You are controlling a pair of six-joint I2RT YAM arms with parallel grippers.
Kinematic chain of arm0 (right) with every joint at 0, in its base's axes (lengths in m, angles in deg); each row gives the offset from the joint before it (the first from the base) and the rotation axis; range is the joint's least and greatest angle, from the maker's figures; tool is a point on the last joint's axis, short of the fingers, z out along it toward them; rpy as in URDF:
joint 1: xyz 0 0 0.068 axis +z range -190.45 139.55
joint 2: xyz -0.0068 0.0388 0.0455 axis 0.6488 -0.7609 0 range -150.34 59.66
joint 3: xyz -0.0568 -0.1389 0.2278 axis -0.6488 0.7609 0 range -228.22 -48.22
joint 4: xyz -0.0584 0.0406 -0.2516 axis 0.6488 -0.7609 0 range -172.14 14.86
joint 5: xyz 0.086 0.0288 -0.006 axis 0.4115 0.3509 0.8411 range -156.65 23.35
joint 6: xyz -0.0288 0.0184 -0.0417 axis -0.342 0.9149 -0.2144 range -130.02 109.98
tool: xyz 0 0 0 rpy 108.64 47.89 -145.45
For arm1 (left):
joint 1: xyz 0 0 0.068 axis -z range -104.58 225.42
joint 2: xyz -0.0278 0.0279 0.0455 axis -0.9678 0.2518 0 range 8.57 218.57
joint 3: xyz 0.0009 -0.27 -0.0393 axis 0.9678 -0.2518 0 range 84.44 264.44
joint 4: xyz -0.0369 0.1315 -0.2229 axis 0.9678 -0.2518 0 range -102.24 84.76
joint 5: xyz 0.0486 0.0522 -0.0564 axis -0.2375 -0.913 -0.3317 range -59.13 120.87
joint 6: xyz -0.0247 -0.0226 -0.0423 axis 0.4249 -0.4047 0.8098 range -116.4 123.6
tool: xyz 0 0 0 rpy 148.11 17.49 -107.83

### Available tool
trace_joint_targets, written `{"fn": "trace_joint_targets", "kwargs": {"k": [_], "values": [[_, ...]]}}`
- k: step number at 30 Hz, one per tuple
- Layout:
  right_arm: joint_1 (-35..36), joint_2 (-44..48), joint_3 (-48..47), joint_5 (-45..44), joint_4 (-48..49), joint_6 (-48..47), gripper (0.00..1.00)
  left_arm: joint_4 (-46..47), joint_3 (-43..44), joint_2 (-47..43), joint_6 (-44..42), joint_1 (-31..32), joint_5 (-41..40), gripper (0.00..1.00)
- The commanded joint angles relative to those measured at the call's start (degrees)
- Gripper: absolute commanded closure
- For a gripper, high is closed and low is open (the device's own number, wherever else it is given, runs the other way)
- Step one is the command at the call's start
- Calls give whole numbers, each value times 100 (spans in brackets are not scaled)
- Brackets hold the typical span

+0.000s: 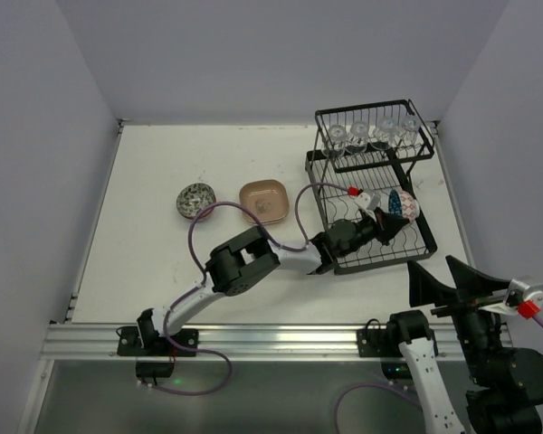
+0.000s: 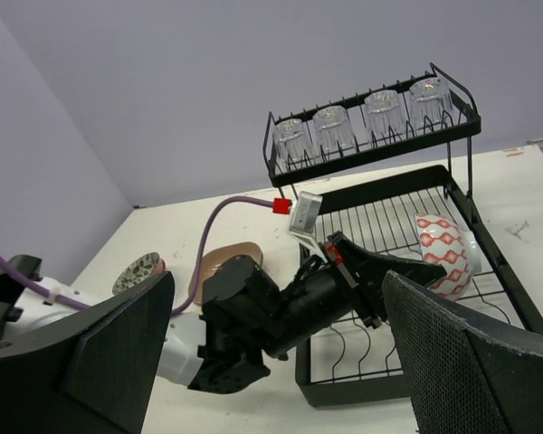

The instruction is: Unload the mixed dishes from the dish rack

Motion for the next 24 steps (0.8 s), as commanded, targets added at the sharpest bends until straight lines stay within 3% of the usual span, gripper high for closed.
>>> {"fn": "trace_joint_targets", "kwargs": {"k": [1, 7, 10, 17, 24], "values": [[48, 36, -74, -181, -4, -115, 1, 968, -247, -876, -571, 143, -135, 100], [74, 36, -153, -348, -48, -168, 1, 776, -1037, -1631, -1018, 406, -460, 100], [83, 36, -206, -444, -83, -195, 1, 74, -1468, -2281, -1291, 573, -872, 100], [83, 27, -207, -717, -31, -247, 1, -2956, -1970, -4029, -1503, 960, -2216, 100], [83, -140, -40, -726, 154, -239, 1, -7627, -1927, -5129, -520, 961, -3992, 100]]}}
